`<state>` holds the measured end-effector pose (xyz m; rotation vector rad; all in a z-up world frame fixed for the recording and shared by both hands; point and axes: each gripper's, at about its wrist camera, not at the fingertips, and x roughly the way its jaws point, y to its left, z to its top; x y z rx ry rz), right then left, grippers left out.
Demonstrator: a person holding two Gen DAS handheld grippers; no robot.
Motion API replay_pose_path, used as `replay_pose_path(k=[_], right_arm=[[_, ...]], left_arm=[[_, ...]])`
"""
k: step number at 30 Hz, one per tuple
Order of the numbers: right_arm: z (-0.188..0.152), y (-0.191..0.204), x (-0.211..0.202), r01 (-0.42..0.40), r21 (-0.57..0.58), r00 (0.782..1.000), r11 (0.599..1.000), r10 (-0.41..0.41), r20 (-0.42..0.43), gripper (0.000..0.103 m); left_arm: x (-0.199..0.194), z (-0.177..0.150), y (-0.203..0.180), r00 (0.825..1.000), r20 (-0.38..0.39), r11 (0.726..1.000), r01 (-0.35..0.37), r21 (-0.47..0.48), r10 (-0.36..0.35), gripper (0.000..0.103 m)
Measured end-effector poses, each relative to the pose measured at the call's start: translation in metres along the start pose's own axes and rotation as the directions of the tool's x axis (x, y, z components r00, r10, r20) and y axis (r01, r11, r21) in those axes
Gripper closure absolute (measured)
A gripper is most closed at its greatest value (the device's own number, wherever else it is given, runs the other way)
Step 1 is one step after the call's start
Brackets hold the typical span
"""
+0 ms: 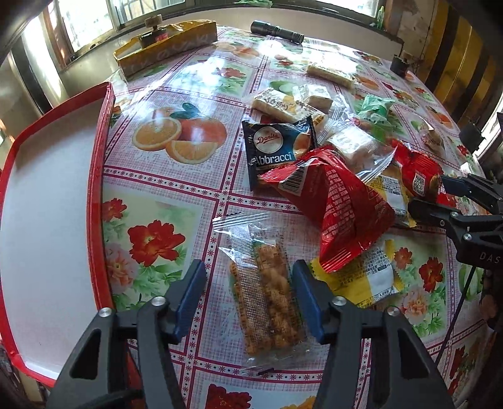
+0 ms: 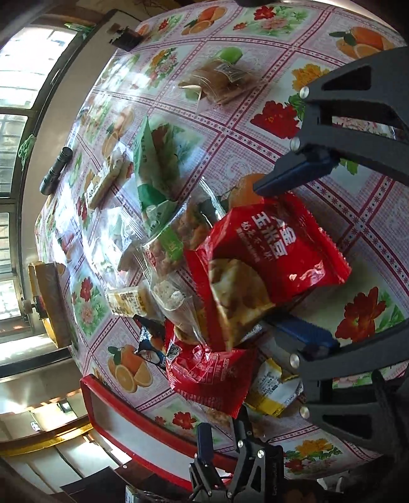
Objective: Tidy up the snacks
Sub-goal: 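Grasp the clear twisted-pastry bag with the left tool while the right tool grasps the red chip bag, then carry both bags over the red tray and open both tools to drop them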
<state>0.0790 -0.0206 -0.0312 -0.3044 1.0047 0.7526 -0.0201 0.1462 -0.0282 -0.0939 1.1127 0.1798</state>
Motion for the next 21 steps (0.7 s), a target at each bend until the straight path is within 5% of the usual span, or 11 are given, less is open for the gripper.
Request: replay_pose_path(k=[2, 10, 21], right_arm=[[-0.003, -0.001, -0.001, -0.007, 0.028, 1.000, 1.000, 0.007, 0.004, 0.037], [-0.020, -0.004, -0.020, -0.060, 0.163, 0.997, 0.985, 0.053, 0.051, 0.049], [-0.057, 0.026, -0.062, -0.142, 0.274, 0.983, 0.951, 0.102, 0.153, 0.050]], left_arm=[[-0.001, -0.001, -0.002, 1.000, 0.007, 1.000, 0.019, 0.002, -0.019, 0.069], [-0.010, -0.006, 0.001, 1.000, 0.017, 1.000, 0.027, -0.012, -0.027, 0.069], [-0.044, -0.015, -0.003, 0.990, 0.103, 0.995, -0.100, -0.016, 0.101, 0.069]])
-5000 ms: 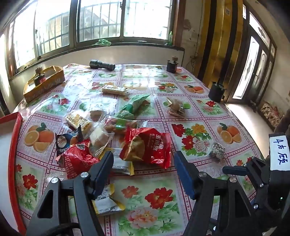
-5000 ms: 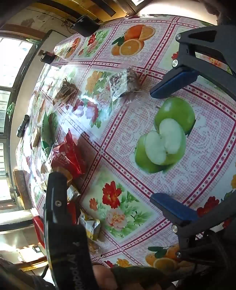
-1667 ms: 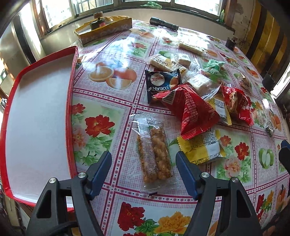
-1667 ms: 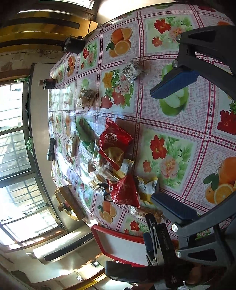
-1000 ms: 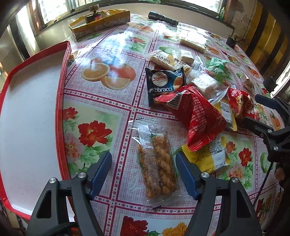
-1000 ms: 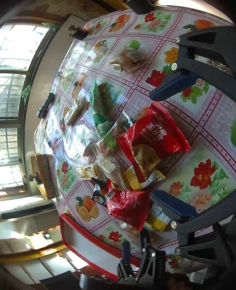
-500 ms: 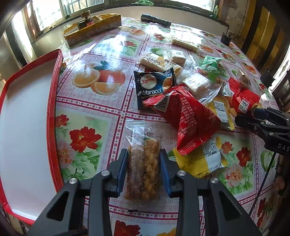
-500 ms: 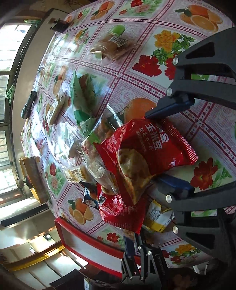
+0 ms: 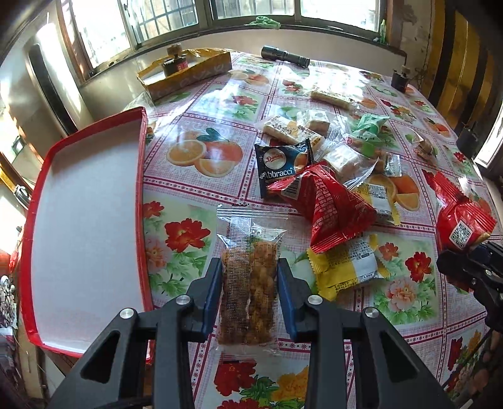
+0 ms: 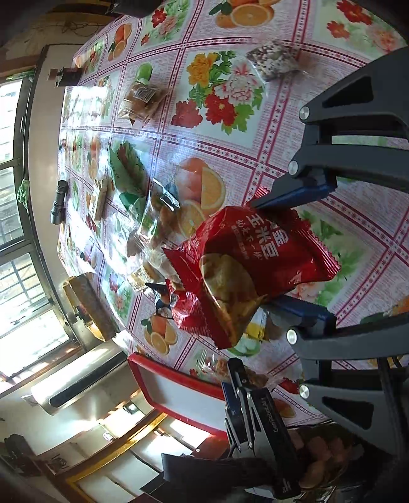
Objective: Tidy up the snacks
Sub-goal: 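Carry both bags over the red tray and open both tools to drop them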
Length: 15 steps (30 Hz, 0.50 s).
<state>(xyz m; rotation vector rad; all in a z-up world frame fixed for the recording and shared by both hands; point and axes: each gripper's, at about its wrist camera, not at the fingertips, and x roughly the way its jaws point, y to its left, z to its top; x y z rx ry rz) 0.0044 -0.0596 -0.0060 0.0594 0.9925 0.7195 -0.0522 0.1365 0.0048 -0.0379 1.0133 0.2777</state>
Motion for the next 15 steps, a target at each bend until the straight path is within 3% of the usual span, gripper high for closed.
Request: replay_pose_path(k=[15], right_arm=[[-0.014, 0.054, -0.025, -0.022, -0.055, 0.999, 0.998, 0.024, 0.043, 0.050]], left_arm=[[-0.037, -0.007, 0.017, 0.990, 0.105, 0.995, -0.090, -0.042, 0.094, 0.069]])
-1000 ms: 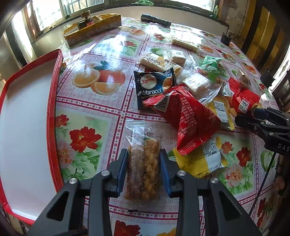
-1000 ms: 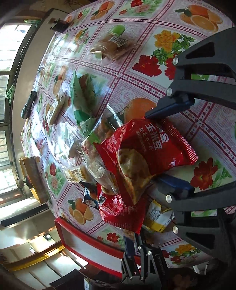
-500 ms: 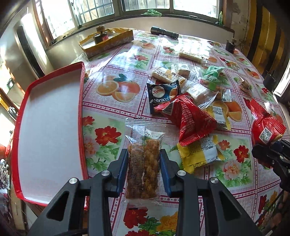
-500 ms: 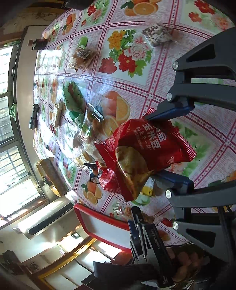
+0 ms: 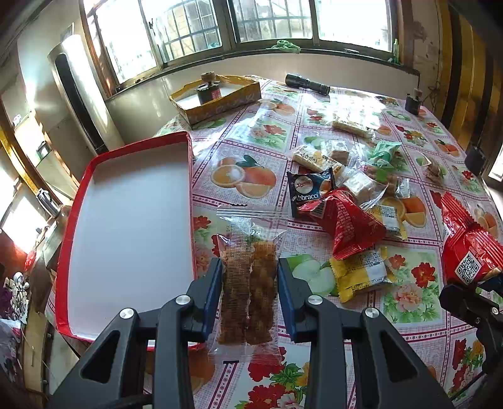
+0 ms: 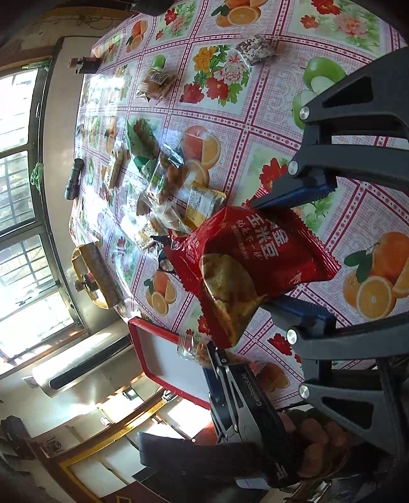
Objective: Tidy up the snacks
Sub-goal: 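Carry both bags over the red tray and open both tools to drop them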
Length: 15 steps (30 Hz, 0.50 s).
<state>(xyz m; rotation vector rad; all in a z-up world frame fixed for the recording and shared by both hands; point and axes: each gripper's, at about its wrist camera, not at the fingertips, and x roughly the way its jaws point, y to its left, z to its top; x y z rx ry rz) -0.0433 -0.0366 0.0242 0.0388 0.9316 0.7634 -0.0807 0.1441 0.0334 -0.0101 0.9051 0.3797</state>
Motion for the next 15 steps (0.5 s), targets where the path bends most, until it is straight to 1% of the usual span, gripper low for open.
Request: replay_pose_path(k=[4, 10, 15], right_arm=[[0.003, 0.010, -0.001, -0.006, -0.019, 1.000, 1.000, 0.006, 0.001, 0.050], [0.007, 0.024, 0.005, -0.021, -0.047, 1.000, 0.999, 0.020, -0.011, 0.050], [0.010, 0.034, 0.011, -0.035, -0.063, 0.999, 0.997, 0.034, -0.019, 0.050]], left_arm=[[-0.003, 0.000, 0.007, 1.000, 0.010, 1.000, -0.007, -0.017, 0.007, 0.069], [0.000, 0.000, 0.021, 1.000, -0.007, 0.999, 0.007, -0.048, -0.008, 0.069], [0.001, -0.001, 0.029, 1.000, -0.008, 0.998, 0.005, -0.062, -0.005, 0.069]])
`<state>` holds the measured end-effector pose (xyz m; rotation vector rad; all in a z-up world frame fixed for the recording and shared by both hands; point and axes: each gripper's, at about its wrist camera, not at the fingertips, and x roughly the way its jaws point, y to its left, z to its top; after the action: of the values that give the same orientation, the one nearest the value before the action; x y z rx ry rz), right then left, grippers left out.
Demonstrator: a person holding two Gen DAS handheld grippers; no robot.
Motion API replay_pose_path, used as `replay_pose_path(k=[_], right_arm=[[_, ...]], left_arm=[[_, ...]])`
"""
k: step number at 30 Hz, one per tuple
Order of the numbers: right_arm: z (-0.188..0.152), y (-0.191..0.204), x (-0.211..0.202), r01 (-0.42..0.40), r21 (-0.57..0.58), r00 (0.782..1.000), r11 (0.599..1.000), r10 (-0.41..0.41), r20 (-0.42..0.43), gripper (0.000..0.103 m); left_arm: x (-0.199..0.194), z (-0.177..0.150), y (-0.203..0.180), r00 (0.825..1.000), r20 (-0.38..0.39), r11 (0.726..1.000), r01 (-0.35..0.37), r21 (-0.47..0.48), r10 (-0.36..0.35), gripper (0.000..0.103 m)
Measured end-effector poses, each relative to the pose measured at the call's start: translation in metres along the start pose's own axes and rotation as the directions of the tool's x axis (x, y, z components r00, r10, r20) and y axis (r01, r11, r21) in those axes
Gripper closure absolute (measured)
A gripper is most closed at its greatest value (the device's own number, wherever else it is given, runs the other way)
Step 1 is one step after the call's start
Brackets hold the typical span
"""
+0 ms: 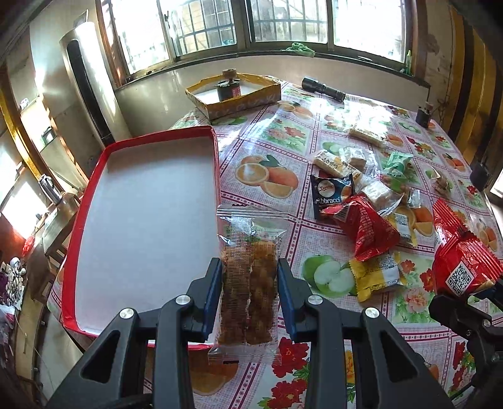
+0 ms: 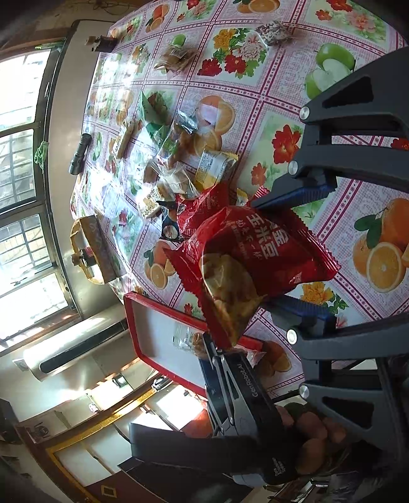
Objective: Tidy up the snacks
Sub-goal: 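Carry both bags over the red tray and open both tools to drop them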
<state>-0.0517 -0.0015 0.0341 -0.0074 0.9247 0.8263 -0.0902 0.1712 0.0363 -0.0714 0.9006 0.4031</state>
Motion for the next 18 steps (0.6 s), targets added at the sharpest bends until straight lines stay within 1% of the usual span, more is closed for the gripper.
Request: replay_pose_path(k=[5, 10, 14, 18], right_arm=[[0.004, 0.008, 0.008, -0.012, -0.014, 1.000, 1.000, 0.012, -0.012, 0.050], [0.008, 0.017, 0.020, -0.042, -0.020, 0.999, 0.999, 0.041, -0.028, 0.050], [0.016, 0.031, 0.034, -0.079, -0.037, 0.996, 0.996, 0.078, -0.037, 0.050], [0.028, 0.053, 0.056, -0.120, -0.072, 0.992, 0.990, 0.117, -0.053, 0.050]], left_arm=[[0.001, 0.000, 0.012, 1.000, 0.000, 1.000, -0.005, -0.023, 0.005, 0.069], [0.001, 0.001, 0.035, 0.999, 0.003, 0.997, -0.032, -0.064, 0.032, 0.069], [0.006, 0.003, 0.062, 0.997, -0.003, 0.991, -0.075, -0.108, 0.075, 0.069], [0.014, 0.004, 0.098, 0.992, -0.025, 0.977, -0.125, -0.173, 0.122, 0.069]])
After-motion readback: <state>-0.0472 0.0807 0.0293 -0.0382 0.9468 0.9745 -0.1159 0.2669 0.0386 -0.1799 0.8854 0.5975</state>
